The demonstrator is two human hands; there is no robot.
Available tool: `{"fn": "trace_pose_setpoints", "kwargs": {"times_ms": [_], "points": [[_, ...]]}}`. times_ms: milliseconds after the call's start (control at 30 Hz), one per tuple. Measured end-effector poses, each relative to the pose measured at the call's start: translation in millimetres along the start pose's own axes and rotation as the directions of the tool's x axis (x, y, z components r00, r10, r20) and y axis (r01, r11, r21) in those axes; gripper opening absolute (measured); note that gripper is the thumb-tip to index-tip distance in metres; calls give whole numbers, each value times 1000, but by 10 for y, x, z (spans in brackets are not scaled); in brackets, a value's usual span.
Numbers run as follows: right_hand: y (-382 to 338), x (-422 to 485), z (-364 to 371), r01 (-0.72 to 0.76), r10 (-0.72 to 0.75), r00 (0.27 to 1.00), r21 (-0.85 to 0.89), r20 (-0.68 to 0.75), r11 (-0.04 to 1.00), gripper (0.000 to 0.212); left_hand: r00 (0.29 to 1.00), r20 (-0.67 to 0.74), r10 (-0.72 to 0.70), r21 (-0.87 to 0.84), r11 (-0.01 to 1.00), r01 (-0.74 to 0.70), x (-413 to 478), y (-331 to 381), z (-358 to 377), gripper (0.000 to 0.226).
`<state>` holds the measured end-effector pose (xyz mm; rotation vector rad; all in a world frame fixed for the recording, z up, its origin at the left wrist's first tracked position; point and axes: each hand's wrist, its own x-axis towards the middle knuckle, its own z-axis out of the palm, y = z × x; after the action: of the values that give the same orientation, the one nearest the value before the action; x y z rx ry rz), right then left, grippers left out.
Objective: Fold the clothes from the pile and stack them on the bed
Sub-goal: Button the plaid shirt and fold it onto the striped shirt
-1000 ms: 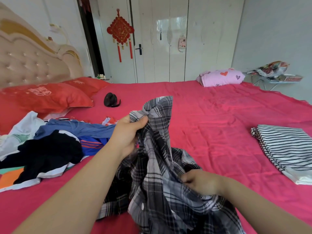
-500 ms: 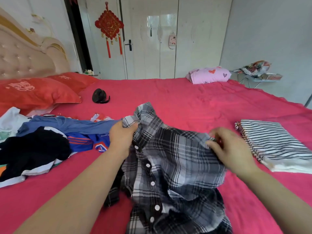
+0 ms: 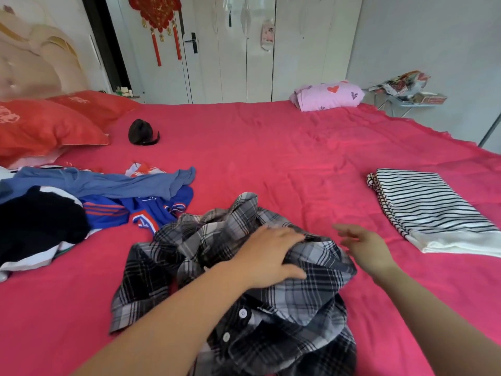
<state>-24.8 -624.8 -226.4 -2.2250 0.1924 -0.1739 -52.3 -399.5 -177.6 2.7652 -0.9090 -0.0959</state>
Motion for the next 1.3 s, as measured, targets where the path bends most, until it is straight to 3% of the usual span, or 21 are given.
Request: {"fn": "trace_pose_setpoints", "kwargs": {"times_ms": [67, 133, 200, 267, 333, 400, 467, 700, 767, 933, 1000, 1100, 1167, 1300], "points": [[-13, 70, 6, 137, -117, 985, -166, 127, 976, 57, 988, 141, -55, 49, 998, 48, 70, -31, 92, 57], [-38, 131, 37, 314, -230, 923, -261, 307, 913, 70, 994, 93, -64, 5, 998, 64, 101, -93, 106, 22], [-34, 184, 85, 421, -279, 853, -263, 442, 868, 67, 995, -10, -99, -132, 987, 96, 121, -154, 49, 31], [-2, 226, 144, 455, -288, 830, -281, 478, 845, 45, 978, -146, -152, -264, 958, 109, 141, -200, -76, 27], [-42, 253, 112, 379, -264, 884, -259, 387, 889, 25, 950, -240, -201, -327, 938, 115, 179, -213, -261, 27], [-155, 274, -26, 289, -252, 946, -177, 206, 941, 19, 926, -295, -233, -340, 932, 126, 238, -217, -444, 28], [-326, 272, -267, 305, -302, 952, -99, 43, 947, 12, 897, -357, -262, -346, 929, 134, 293, -188, -645, 26], [-896, 87, -1173, 401, -408, 834, -100, -373, 911, 18, 719, -632, -288, -291, 949, 124, 359, -251, -1166, 24], [-1042, 9, -1363, 413, -397, 786, -75, -474, 908, 21, 708, -664, -242, -221, 967, 123, 342, -275, -1235, 24], [-1258, -108, -1593, 434, -506, 720, -260, -475, 863, 17, 685, -710, -163, -117, 987, 113, 390, -228, -1277, 25], [-1117, -17, -1578, 353, -498, 759, -378, -419, 856, 20, 711, -681, -175, -109, 984, 137, 455, -230, -1221, 25], [-653, 156, -1369, 193, -342, 916, -519, -208, 833, 32, 809, -556, -191, -72, 981, 182, 594, -190, -1009, 25], [-324, 162, -1200, 139, -198, 975, -422, -100, 896, 34, 868, -452, -206, -62, 978, 200, 692, -129, -800, 24], [316, 31, -1228, -58, 19, 992, -309, -128, 949, 26, 923, -312, -227, -14, 972, 234, 875, 38, -401, 30]]}}
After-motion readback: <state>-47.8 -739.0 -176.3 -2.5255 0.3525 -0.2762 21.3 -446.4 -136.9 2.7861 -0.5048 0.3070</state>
